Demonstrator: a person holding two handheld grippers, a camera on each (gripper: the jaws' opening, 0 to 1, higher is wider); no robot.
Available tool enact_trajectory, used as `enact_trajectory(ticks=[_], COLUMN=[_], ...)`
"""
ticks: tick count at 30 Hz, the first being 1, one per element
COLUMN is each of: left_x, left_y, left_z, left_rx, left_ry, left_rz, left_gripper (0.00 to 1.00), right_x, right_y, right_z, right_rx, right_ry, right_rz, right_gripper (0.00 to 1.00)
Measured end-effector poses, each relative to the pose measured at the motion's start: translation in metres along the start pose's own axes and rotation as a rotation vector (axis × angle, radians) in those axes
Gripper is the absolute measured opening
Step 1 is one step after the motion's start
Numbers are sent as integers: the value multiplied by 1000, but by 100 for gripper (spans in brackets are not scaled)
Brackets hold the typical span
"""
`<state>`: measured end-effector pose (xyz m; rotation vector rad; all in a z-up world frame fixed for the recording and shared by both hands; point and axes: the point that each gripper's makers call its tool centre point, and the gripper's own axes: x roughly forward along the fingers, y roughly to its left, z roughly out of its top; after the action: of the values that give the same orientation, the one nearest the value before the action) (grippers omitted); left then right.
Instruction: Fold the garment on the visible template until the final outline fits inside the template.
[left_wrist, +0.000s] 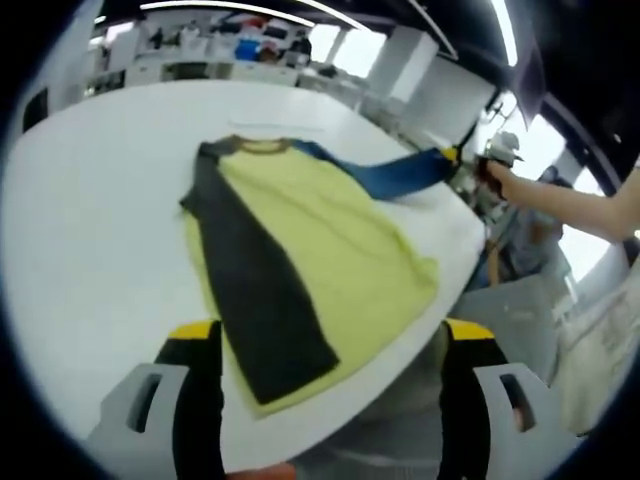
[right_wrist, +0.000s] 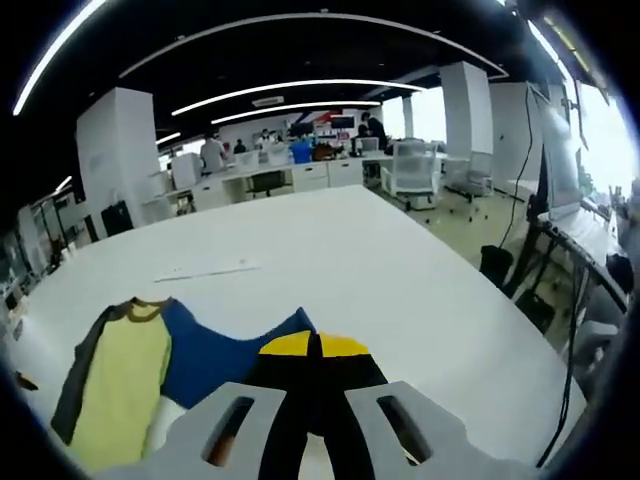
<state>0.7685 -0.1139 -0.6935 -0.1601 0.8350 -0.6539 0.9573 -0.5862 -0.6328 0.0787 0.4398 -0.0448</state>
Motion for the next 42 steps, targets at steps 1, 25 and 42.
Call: enact_trajectory(ticks=[1,25,42], left_x=[0,5,9], left_y=[0,-3,-5], left_z=[-1,1,-3], left_rx=[0,-5,-17], left_ry=[1,7,29], left_rz=[1,4,7], left_gripper=[86,85,85], right_x=[-1,17,41], right_y=[-1,-41,-68], right_z=[0,-41,-79], right_rx=[1,89,98], right_ry=[0,63,132], right_rz=[-2,-81,-121], right_gripper=[1,1,1])
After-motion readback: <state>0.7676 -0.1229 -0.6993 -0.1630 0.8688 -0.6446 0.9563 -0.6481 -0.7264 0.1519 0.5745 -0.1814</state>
